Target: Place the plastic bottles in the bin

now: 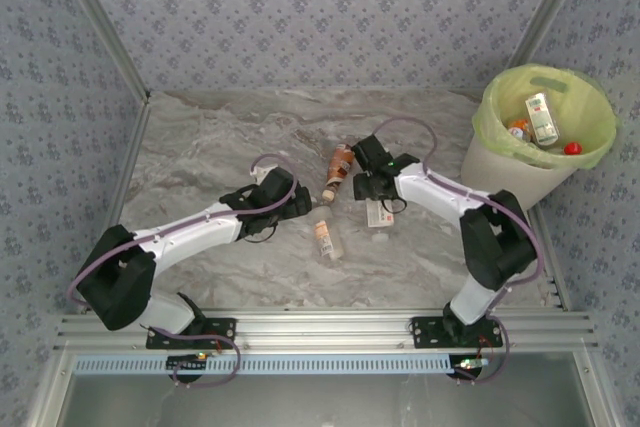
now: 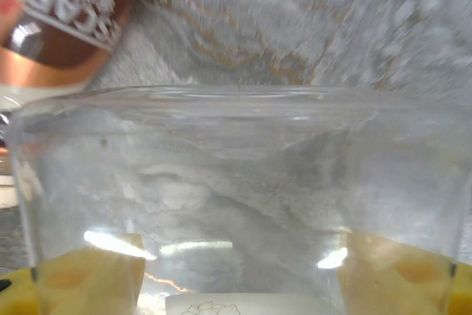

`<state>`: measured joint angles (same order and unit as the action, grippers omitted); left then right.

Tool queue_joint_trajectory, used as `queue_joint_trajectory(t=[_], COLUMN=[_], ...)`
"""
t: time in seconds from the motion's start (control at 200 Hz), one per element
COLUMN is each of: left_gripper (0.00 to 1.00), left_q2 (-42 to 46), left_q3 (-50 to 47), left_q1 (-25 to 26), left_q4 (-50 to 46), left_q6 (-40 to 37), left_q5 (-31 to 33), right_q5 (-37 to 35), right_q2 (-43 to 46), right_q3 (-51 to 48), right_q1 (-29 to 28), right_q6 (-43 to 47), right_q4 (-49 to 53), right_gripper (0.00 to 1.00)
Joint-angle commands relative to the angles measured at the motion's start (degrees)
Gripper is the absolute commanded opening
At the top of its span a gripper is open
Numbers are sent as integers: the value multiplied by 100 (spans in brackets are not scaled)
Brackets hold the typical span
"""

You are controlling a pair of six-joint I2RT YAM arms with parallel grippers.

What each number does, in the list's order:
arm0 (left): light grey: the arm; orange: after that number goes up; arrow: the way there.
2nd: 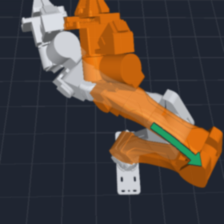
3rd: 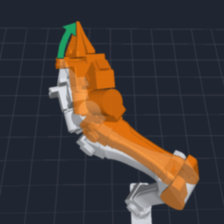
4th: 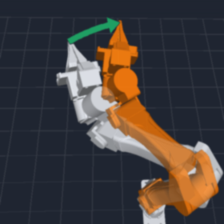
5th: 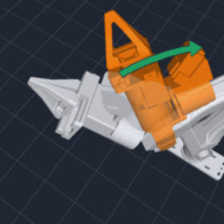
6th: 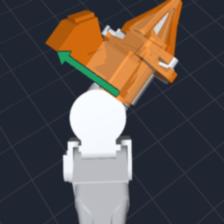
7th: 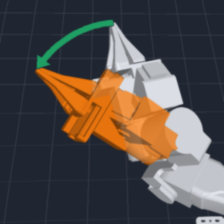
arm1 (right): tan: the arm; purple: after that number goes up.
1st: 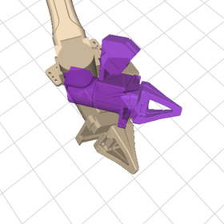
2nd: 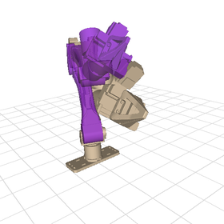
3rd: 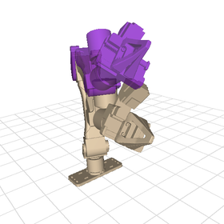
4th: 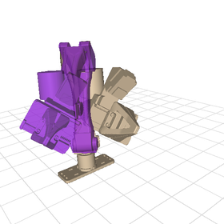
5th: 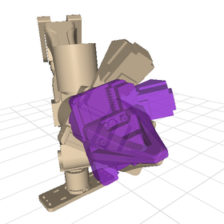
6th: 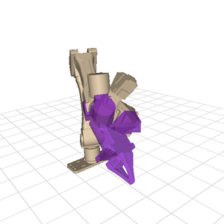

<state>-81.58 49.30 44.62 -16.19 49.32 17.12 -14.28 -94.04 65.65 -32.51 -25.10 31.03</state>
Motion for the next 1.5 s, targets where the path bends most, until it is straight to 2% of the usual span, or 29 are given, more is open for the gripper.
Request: queue_joint_trajectory(t=[0.0, 0.23, 0.605, 0.83, 1.014, 1.229, 1.324, 1.494], left_gripper=[99, 99, 99, 100, 99, 99, 100, 100], left_q2=[-80, -130, -109, -62, -7, 15, 21, 4], left_q3=[71, 65, 16, -31, -97, -94, -115, -122], left_q1=[-40, -43, -42, -50, -68, -80, -81, -79], left_q4=[131, 162, 221, 219, 232, 250, 274, 258], left_q6=[-106, -99, -69, -62, -43, -43, -19, -27], left_q5=[-95, -149, -178, -154, -95, -92, -104, -112], right_q5=[-411, -751, -1350, -1844, -1763, -1954, -1886, -2144], right_q2=[456, 1213, 1904, 1969, 1926, 1619, 1461, 1119], right_q3=[1, 173, 1057, 1628, 2257, 2985, 3231, 3408], right_q1=[13, 55, 488, 1185, 1963, 2684, 3023, 3335], right_q6=[161, 449, 1857, 2742, 3374, 4240, 4253, 4735], right_q4=[35, 100, 3, -312, -647, -1281, -1427, -1896], right_gripper=[59, 57, 57, 56, 56, 57, 57, 58])
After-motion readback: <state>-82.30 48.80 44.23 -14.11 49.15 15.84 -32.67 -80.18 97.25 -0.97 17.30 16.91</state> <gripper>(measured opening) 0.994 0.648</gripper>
